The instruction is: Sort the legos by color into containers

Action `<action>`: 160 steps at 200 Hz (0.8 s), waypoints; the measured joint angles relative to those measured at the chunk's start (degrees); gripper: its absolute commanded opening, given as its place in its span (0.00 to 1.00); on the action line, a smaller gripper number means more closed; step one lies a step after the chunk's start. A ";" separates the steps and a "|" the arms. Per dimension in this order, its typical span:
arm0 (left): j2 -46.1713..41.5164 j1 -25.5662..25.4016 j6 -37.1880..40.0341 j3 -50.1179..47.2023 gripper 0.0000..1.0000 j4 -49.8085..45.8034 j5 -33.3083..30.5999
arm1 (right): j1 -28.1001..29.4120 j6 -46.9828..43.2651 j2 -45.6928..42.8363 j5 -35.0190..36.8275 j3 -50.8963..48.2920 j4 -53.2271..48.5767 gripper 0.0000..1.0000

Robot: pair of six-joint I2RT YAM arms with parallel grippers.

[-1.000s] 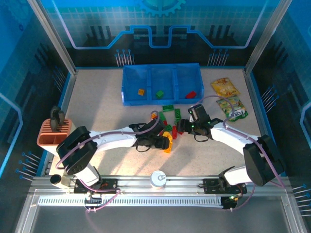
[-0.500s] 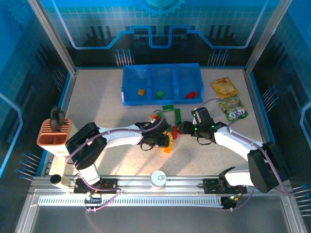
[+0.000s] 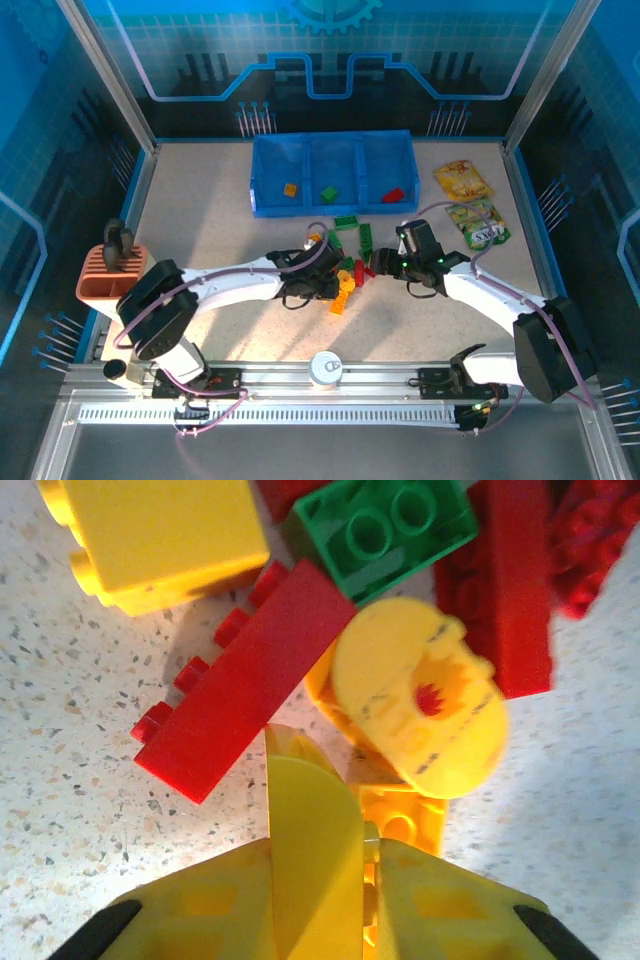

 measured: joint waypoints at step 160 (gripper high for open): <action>6.43 30.03 12.37 24.20 0.18 -0.17 -0.24 | 6.12 2.14 1.14 0.00 1.05 -0.61 0.68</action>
